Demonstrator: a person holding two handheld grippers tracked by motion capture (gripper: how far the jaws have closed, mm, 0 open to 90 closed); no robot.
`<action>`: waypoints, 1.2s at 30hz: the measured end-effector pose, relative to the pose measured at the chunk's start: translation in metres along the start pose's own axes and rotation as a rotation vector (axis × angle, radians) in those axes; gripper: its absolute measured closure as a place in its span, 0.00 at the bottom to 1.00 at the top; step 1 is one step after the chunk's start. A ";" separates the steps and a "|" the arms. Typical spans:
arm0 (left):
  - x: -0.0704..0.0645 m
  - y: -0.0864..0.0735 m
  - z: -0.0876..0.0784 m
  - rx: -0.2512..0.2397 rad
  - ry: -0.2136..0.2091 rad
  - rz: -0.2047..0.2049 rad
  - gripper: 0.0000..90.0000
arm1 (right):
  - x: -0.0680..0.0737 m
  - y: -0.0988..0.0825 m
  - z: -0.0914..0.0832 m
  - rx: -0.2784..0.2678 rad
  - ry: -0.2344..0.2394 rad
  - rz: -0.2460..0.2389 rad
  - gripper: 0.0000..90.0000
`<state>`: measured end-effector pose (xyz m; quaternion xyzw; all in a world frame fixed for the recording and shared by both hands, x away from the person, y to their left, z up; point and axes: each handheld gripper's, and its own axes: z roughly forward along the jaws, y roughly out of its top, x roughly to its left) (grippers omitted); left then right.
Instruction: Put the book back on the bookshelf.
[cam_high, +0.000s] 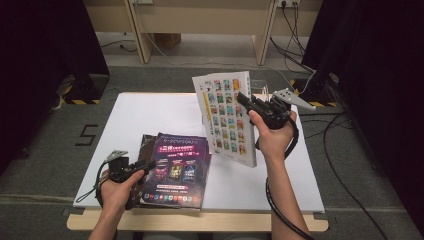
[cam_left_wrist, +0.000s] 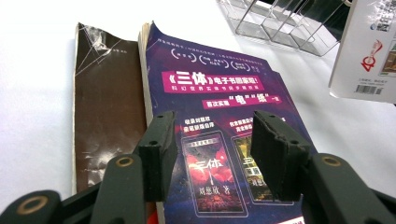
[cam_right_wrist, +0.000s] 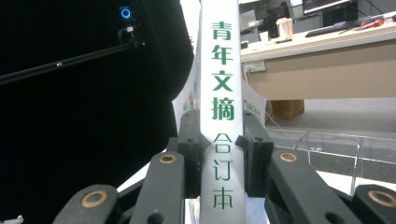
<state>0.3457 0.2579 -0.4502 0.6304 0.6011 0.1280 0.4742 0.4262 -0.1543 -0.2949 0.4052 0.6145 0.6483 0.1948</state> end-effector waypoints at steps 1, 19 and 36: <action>0.000 0.000 0.000 -0.001 0.002 0.002 0.55 | 0.000 0.000 0.000 0.000 0.000 0.000 0.82; -0.004 0.000 -0.001 0.002 0.021 0.032 0.54 | -0.005 0.010 -0.013 -0.068 -0.041 -0.005 0.83; -0.004 0.000 -0.001 -0.005 0.017 0.018 0.53 | -0.020 0.028 -0.029 -0.096 -0.097 -0.018 0.82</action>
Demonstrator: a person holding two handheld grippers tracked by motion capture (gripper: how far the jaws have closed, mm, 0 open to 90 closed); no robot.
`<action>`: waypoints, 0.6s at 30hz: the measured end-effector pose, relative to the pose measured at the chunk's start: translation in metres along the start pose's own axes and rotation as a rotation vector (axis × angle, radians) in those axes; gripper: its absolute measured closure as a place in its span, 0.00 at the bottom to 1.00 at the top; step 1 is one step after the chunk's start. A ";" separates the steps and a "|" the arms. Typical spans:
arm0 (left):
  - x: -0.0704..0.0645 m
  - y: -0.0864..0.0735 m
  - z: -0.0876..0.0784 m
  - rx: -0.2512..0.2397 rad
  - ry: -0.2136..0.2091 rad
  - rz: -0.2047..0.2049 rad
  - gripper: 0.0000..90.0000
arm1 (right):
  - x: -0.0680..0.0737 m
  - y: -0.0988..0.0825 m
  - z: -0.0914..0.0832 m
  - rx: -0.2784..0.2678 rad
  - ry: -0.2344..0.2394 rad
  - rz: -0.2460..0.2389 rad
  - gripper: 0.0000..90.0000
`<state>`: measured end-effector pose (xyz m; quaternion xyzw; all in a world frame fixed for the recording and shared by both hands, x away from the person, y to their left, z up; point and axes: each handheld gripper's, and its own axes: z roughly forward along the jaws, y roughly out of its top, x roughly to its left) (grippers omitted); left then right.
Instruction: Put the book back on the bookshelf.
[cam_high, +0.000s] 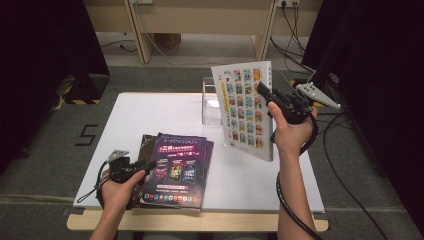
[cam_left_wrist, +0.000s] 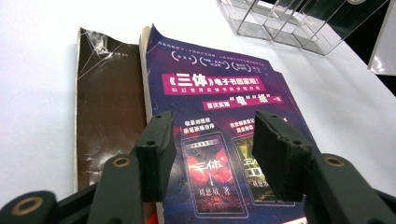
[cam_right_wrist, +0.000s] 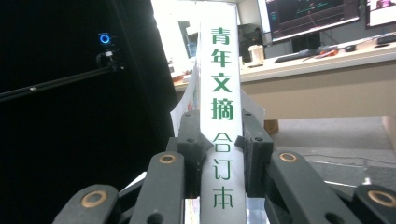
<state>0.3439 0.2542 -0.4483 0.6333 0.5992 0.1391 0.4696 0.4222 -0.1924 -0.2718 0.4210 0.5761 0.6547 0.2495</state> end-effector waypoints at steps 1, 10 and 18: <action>0.000 0.000 0.000 0.001 0.000 0.000 0.53 | -0.002 0.001 -0.001 -0.001 -0.005 -0.002 0.82; 0.000 0.000 0.002 0.004 -0.004 -0.003 0.53 | -0.016 0.011 -0.011 -0.026 -0.047 -0.007 0.82; 0.000 0.000 0.002 0.007 -0.006 -0.001 0.54 | -0.023 0.017 -0.018 -0.045 -0.091 -0.018 0.82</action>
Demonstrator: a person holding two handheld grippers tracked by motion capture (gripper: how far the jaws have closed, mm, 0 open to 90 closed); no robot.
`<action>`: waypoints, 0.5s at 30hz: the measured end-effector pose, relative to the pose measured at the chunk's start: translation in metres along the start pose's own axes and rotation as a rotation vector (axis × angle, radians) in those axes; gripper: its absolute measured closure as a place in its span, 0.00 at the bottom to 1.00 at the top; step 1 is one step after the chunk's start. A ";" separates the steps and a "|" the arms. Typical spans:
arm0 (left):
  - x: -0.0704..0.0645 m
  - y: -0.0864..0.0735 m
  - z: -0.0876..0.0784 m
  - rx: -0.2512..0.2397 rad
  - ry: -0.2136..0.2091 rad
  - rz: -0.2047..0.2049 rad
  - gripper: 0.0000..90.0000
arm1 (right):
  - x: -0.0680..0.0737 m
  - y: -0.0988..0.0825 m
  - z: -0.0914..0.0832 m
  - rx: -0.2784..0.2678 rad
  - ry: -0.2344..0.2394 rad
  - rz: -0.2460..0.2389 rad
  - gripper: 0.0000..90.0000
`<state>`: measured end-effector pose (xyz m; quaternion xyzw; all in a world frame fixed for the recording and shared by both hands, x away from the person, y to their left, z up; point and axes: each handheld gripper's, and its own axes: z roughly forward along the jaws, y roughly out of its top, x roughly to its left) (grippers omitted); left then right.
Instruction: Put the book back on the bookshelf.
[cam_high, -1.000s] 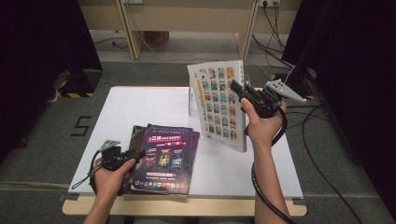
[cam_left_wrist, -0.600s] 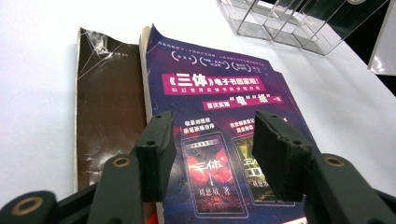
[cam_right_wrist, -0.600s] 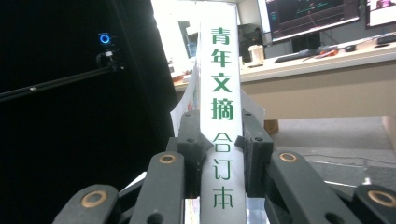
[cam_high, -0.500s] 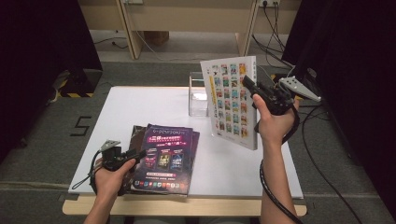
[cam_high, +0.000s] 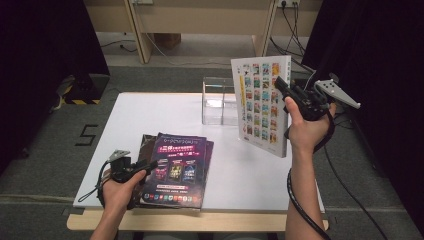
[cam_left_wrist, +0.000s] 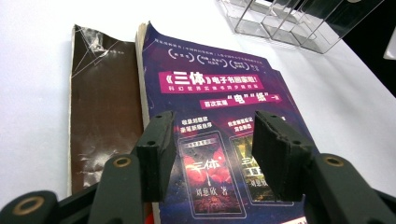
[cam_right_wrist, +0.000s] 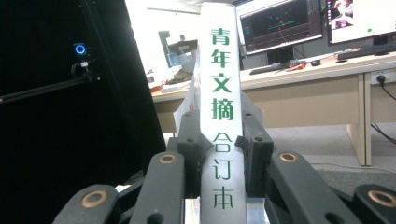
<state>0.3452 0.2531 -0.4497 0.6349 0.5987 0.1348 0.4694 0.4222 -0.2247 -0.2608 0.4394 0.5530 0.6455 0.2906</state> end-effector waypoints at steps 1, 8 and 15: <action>0.000 0.000 0.000 -0.002 0.000 0.000 0.54 | -0.001 0.001 -0.001 -0.004 -0.003 -0.001 0.82; 0.001 0.001 -0.001 -0.004 0.000 -0.003 0.54 | -0.005 0.006 -0.004 -0.020 -0.034 -0.010 0.82; 0.001 0.002 -0.001 -0.005 -0.002 -0.001 0.54 | -0.007 0.008 -0.003 -0.034 -0.048 -0.012 0.82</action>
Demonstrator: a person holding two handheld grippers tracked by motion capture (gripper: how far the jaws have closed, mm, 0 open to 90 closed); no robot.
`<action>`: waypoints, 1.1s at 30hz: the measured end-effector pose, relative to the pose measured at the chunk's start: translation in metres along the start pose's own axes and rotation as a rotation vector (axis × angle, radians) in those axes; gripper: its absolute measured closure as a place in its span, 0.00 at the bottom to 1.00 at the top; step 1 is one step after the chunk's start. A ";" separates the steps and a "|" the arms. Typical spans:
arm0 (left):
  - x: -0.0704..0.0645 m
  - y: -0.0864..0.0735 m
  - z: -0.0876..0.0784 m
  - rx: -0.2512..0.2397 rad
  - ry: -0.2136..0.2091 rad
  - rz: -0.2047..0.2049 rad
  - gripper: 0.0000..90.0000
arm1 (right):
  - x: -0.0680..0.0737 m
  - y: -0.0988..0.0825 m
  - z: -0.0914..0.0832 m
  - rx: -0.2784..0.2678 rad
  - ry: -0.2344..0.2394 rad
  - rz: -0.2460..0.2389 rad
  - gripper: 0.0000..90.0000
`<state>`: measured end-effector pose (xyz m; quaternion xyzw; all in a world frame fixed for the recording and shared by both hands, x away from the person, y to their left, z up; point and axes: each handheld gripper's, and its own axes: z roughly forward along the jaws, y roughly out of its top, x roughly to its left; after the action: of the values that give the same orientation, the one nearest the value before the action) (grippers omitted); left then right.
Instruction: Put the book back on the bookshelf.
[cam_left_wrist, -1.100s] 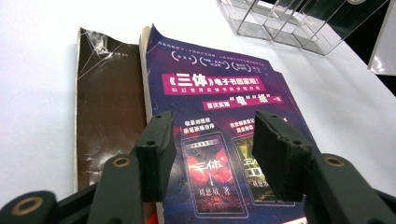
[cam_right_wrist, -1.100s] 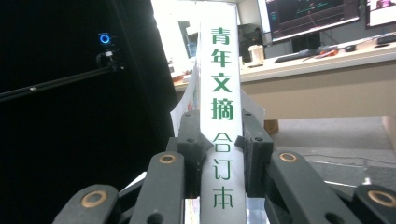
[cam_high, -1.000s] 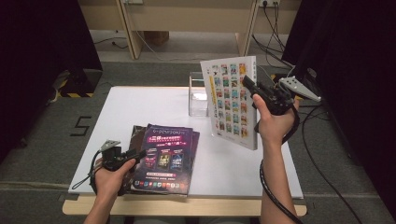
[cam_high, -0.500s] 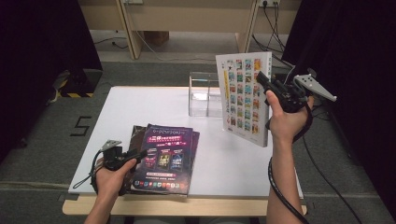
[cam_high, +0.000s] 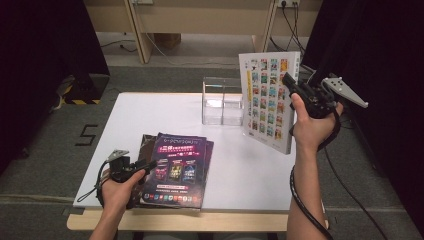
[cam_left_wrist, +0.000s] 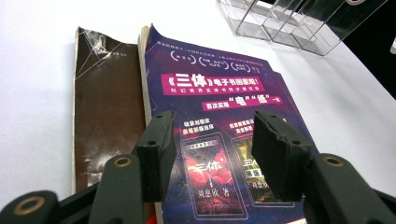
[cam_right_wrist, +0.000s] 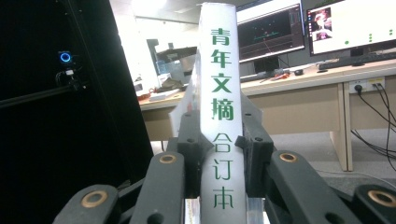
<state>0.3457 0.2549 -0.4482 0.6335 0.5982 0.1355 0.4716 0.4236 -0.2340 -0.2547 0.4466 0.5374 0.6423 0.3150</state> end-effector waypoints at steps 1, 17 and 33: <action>0.000 0.000 0.000 -0.001 0.000 0.000 0.54 | 0.000 0.000 0.000 -0.001 -0.003 0.002 0.82; 0.001 0.001 -0.002 -0.009 0.003 -0.002 0.54 | -0.012 0.003 0.003 0.004 -0.045 -0.016 0.82; 0.005 -0.003 -0.001 0.002 0.005 -0.006 0.54 | -0.012 0.009 0.016 0.018 -0.035 -0.025 0.82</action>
<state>0.3446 0.2595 -0.4517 0.6316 0.6016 0.1353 0.4700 0.4433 -0.2401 -0.2486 0.4536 0.5430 0.6257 0.3284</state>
